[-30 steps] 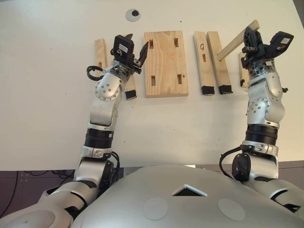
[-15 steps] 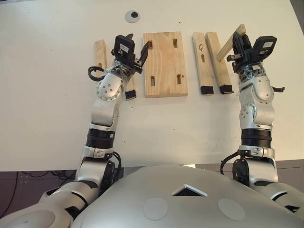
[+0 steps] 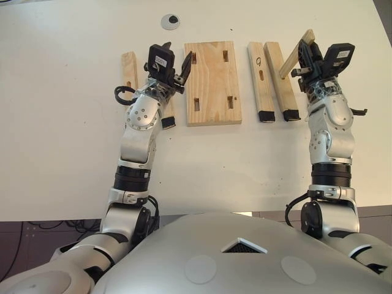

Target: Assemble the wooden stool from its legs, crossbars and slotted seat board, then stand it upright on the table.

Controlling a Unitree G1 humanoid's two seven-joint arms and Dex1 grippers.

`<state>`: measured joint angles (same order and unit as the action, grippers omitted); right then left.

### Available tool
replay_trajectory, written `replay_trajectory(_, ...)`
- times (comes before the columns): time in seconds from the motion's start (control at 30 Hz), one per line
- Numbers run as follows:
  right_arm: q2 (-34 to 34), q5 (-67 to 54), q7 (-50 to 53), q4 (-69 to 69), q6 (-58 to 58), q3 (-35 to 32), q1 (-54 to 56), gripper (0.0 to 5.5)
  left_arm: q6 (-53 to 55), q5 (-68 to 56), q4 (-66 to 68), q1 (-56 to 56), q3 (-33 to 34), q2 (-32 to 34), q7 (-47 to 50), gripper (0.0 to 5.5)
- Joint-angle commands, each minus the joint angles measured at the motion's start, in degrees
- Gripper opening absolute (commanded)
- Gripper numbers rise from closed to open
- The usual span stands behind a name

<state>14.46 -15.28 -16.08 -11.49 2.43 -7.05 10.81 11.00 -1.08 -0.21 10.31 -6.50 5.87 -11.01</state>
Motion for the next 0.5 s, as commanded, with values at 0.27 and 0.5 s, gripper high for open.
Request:
replay_trajectory(0.27, 0.66, 2.99, -1.82, -3.78, 3.79, 2.91, -6.13, 0.91, -1.11, 0.72, 1.71, 0.35, 0.44, -0.46, 1.57, 2.75)
replay_trajectory(0.5, 4.73, 3.19, -5.11, -0.91, 10.78, 2.56, -1.80, 2.11, -2.48, 0.69, 3.01, 0.31, 0.71, -1.23, 2.62, 2.75)
